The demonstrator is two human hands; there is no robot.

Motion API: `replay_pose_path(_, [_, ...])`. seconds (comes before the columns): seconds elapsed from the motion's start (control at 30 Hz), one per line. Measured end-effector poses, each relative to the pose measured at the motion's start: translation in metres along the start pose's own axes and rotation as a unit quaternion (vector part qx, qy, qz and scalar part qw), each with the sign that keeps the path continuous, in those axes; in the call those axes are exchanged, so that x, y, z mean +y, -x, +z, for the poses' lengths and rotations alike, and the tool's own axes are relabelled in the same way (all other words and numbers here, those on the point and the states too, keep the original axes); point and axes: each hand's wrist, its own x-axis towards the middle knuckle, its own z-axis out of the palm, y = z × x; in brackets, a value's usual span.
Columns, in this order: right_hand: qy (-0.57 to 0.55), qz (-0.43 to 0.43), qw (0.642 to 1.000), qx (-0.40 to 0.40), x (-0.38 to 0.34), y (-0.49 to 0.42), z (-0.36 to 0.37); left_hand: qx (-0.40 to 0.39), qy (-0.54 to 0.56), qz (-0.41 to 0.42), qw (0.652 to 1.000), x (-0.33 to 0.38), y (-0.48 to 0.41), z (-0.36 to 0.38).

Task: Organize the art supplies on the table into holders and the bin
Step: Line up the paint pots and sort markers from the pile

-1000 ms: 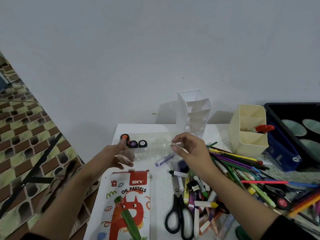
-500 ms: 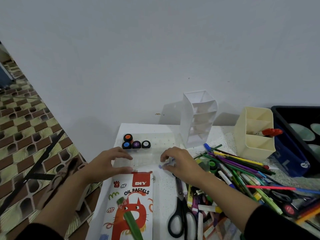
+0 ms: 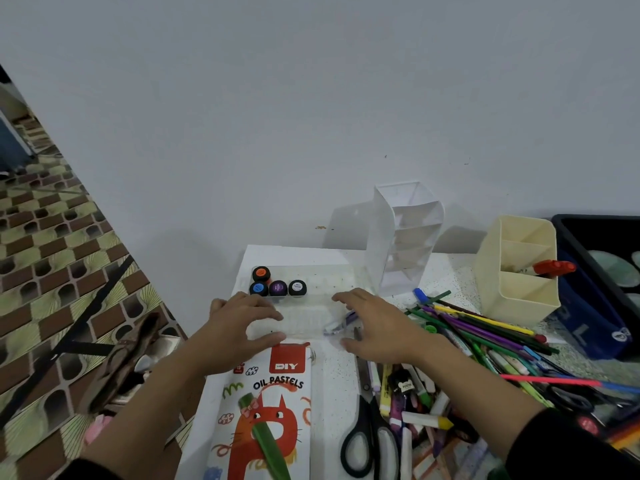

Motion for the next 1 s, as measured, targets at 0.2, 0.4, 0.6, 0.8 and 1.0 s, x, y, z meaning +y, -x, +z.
replay_pose_path(0.2, [-0.058, 0.057, 0.997, 0.019, 0.000, -0.002, 0.000, 0.006, -0.045, 0.003, 0.999, 0.017, -0.013, 0.013])
replay_pose_path(0.4, [-0.035, 0.052, 0.996, 0.057, 0.008, 0.001, 0.010, 0.014, -0.045, -0.035, 0.998, 0.007, -0.016, 0.015])
replay_pose_path(0.6, [-0.005, 0.034, 0.998, 0.043, 0.008, 0.002, 0.011, 0.023, -0.076, -0.046, 0.996, 0.012, -0.020, 0.019])
replay_pose_path(0.8, [0.018, 0.017, 1.000, 0.014, 0.006, 0.006, 0.006, 0.025, -0.085, -0.055, 0.995, 0.017, -0.022, 0.020])
replay_pose_path(1.0, [0.016, 0.002, 1.000, -0.011, 0.003, 0.012, -0.001, 0.026, -0.088, -0.059, 0.994, 0.019, -0.023, 0.020])
